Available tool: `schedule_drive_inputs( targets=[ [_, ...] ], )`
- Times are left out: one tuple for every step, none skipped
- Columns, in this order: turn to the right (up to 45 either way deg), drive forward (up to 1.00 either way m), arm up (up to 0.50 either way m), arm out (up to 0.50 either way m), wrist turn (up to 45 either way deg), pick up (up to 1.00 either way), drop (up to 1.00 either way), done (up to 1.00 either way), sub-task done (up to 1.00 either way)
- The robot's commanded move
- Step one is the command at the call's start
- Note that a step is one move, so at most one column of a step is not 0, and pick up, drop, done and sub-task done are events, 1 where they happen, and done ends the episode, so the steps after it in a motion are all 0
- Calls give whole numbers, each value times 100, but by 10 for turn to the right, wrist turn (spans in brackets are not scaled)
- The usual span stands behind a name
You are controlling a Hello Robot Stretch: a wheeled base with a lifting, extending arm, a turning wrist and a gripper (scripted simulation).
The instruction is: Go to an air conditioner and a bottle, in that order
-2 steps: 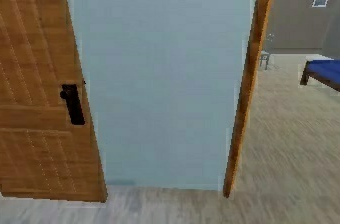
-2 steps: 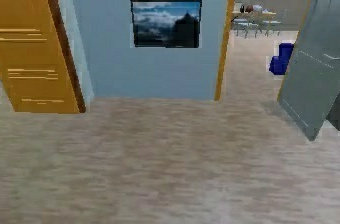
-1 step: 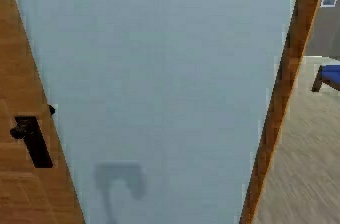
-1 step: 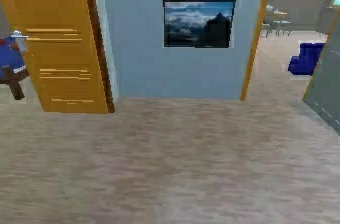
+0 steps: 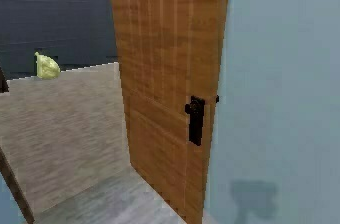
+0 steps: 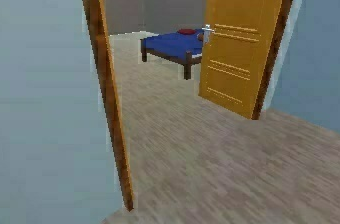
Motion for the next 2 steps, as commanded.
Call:
schedule_drive_inputs(
  targets=[
    [-60,0,0,0,0,0,0,0,0],
    [0,75,0,0,0,0,0,0,0]
  ],
)
